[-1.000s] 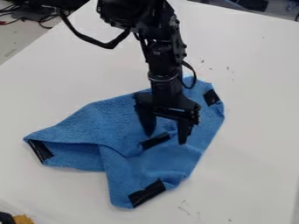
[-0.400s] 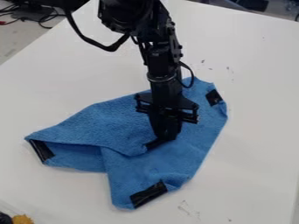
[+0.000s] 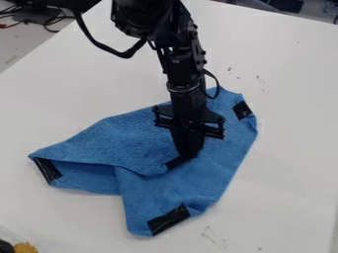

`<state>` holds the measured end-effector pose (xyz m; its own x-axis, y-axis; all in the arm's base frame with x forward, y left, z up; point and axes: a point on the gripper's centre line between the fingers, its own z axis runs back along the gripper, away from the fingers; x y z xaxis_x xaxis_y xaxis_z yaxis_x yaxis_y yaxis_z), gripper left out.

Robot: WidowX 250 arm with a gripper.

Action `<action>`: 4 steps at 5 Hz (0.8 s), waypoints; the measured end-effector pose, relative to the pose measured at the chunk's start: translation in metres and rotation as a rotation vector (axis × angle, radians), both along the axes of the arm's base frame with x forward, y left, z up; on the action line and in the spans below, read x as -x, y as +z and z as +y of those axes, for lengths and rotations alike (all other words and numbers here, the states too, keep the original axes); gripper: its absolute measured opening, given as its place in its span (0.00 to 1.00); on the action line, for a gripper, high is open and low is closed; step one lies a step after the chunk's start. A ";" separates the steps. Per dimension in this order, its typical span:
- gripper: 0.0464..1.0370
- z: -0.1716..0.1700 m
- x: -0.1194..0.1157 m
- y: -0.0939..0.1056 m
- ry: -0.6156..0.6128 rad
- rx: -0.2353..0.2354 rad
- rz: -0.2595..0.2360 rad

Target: Unfold the cloth from bottom right to top left

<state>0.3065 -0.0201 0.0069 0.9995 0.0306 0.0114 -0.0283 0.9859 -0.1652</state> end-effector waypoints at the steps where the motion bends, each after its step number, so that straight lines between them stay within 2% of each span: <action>1: 0.08 0.002 -0.001 0.007 -0.017 -0.040 0.030; 2: 0.02 0.007 -0.012 0.028 -0.052 -0.072 0.025; 3: 0.01 0.026 -0.025 0.045 -0.069 -0.103 0.007; 4: 0.01 0.058 -0.048 0.059 -0.102 -0.124 -0.044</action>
<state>0.3546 0.0377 0.0658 0.9958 -0.0750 0.0531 0.0772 0.9962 -0.0413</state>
